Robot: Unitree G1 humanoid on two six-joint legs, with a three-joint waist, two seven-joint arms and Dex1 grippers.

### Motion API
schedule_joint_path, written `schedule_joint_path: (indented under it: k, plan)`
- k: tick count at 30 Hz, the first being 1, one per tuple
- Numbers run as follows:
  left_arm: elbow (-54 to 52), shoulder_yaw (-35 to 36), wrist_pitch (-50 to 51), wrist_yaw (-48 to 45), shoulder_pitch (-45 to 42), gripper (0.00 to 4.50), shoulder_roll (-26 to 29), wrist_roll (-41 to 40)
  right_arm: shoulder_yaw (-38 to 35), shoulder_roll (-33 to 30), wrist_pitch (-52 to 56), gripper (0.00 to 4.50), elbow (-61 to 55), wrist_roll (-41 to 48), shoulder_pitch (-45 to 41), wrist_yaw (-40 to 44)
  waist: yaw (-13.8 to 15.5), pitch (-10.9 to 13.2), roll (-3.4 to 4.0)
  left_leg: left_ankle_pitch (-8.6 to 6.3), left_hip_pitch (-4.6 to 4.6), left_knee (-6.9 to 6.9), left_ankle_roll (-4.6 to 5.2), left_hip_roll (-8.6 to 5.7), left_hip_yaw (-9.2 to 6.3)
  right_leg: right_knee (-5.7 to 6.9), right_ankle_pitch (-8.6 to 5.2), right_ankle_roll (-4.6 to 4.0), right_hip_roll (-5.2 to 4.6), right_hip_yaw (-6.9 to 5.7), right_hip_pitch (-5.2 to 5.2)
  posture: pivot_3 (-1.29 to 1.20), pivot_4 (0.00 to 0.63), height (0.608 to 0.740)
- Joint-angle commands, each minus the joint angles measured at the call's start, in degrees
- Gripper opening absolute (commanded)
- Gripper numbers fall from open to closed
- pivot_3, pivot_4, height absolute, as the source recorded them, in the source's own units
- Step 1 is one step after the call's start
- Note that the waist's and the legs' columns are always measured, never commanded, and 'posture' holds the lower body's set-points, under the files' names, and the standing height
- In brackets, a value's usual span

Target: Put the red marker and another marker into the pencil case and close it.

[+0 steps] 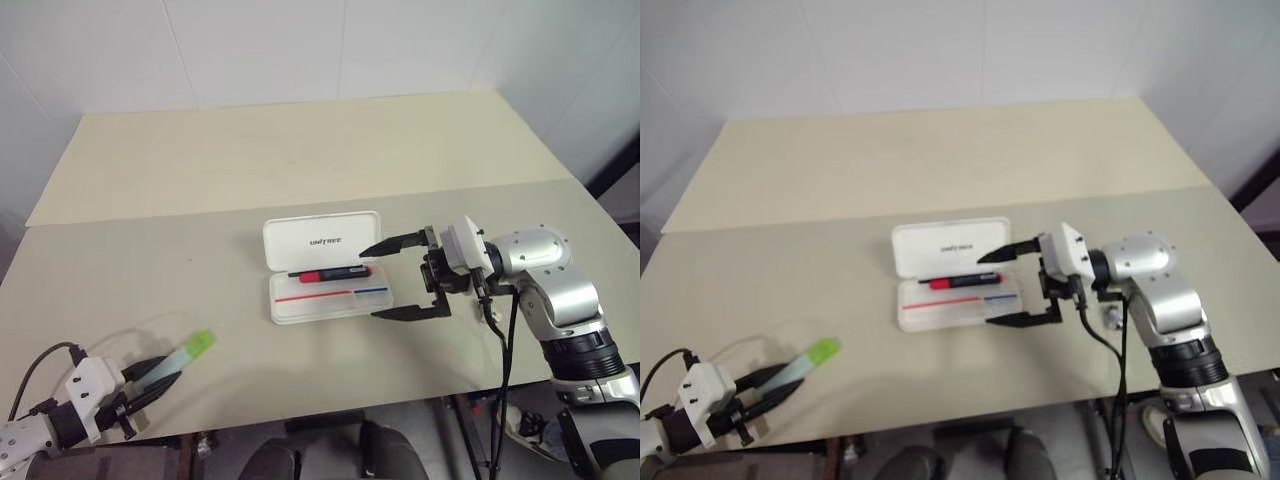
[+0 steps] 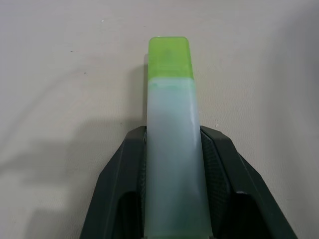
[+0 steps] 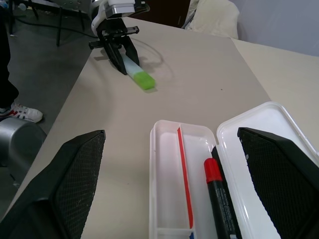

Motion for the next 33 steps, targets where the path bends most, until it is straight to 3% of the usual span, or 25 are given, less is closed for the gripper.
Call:
schedule_joint_path:
  k: [1,19,26,33]
  plan:
    - [1.79,-1.8,0.86,1.58,1.71,1.12,-0.11,3.05,-1.53,-0.81,-1.03,4.5,-2.3,0.53,0.29,0.05,-0.05,-0.01,0.03,-0.02,0.14,-0.04,0.02,0.02,0.04,-0.13,-0.01,-0.01,0.0,0.01,0.1,0.0,0.15,0.74]
    - [-17.73,0.02,12.47,0.95,-7.4,1.12,6.61,-6.17,-0.92,0.25,-2.01,4.5,-1.74,-1.02,1.73,-1.43,-0.36,0.03,-0.05,-0.43,-0.16,-0.02,0.19,-0.11,-0.07,0.2,-0.02,-0.04,0.01,-0.03,-0.5,0.0,0.15,0.74]
    - [-23.12,-5.93,18.24,-0.04,-16.36,1.12,9.08,-7.31,-1.69,-0.74,-1.44,4.5,-3.62,-0.79,3.85,-2.32,-0.35,0.02,-0.07,-0.53,-0.58,0.05,0.33,-0.26,-0.06,0.34,-0.02,-0.06,-0.07,-0.24,-0.99,0.0,0.15,0.74]
    - [-21.97,-16.84,19.82,0.78,-26.29,1.12,6.95,-3.41,-2.86,-2.09,-0.28,4.5,-6.65,-0.27,6.31,-3.88,-0.23,0.01,-0.08,-0.55,-0.67,0.17,0.35,-0.26,-0.05,0.26,-0.01,-0.07,-0.13,-0.69,-0.98,0.0,0.15,0.74]
